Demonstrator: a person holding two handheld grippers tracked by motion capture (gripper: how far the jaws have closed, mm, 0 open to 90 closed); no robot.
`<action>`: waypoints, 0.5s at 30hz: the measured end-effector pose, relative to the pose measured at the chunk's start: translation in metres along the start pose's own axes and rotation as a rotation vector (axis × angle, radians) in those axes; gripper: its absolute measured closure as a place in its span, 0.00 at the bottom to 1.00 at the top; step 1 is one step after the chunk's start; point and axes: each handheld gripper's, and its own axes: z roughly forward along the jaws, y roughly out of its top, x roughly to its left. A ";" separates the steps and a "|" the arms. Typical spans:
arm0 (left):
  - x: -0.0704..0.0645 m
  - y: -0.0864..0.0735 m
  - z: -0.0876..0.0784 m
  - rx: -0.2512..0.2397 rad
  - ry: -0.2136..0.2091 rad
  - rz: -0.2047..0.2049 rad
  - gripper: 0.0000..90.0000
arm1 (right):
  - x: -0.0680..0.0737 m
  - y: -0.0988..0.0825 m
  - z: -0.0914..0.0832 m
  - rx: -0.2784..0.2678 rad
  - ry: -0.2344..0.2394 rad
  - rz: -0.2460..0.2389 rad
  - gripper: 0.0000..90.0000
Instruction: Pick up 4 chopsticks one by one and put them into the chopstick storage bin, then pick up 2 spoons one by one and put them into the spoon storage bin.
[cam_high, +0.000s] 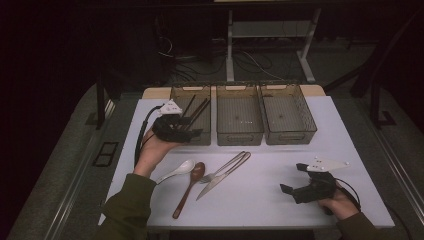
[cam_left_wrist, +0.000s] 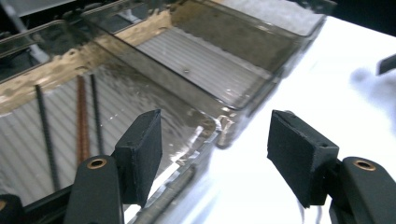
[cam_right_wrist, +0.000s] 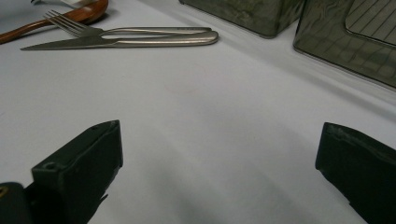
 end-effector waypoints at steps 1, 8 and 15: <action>-0.003 -0.001 -0.001 -0.004 -0.005 0.004 0.38 | 0.000 0.000 0.000 0.000 0.001 -0.001 0.00; -0.020 -0.015 -0.010 -0.023 -0.021 0.009 0.34 | 0.000 0.000 0.000 -0.001 0.001 0.000 0.00; -0.033 -0.027 -0.019 -0.031 -0.035 0.021 0.29 | 0.000 0.000 0.000 -0.005 0.001 0.002 0.00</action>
